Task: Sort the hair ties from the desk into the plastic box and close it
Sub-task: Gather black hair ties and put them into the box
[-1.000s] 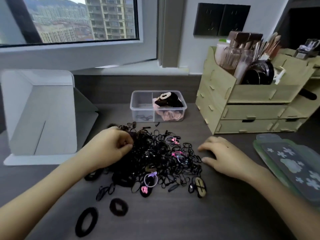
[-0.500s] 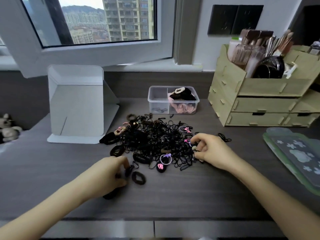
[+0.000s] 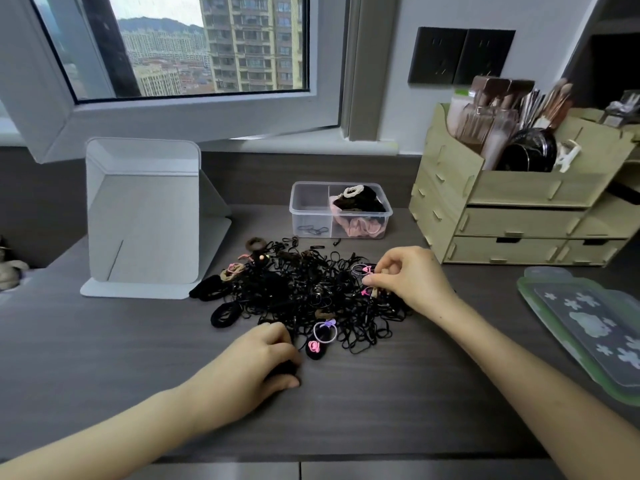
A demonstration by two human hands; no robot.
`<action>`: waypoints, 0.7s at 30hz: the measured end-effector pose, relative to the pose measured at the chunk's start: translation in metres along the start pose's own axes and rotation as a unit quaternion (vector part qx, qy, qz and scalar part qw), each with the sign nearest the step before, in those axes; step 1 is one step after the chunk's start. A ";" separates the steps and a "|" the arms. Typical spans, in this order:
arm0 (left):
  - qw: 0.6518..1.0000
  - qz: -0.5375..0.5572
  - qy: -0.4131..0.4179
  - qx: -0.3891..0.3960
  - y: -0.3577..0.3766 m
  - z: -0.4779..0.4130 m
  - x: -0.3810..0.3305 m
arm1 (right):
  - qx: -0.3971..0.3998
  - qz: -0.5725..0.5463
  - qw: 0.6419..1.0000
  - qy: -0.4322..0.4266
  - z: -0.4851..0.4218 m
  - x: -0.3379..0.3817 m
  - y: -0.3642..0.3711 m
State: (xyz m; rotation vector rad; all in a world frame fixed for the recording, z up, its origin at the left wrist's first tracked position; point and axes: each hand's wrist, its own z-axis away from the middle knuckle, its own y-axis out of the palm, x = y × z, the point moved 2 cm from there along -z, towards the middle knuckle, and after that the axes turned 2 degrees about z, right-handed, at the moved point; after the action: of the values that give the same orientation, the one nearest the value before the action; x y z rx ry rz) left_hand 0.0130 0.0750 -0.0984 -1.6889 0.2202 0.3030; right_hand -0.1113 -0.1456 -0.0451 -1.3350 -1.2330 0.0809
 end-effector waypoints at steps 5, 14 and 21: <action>0.996 -0.017 0.014 -0.082 0.007 -0.003 0.011 | -0.037 0.057 0.997 -0.031 -0.004 0.003 0.001; 0.980 -0.117 -0.006 -0.158 0.005 -0.014 -0.005 | 0.082 0.077 0.975 -0.189 0.034 0.034 0.009; 0.985 -0.101 -0.011 -0.137 0.014 -0.037 -0.015 | 0.156 0.183 0.941 -0.238 0.046 0.027 0.038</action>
State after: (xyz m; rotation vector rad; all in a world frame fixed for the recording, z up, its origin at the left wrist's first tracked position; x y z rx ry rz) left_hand -0.0030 0.0359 -0.1017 -1.9614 -0.0109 0.2063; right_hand -0.1096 -0.0844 -0.0681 -1.2832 -1.2821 0.8750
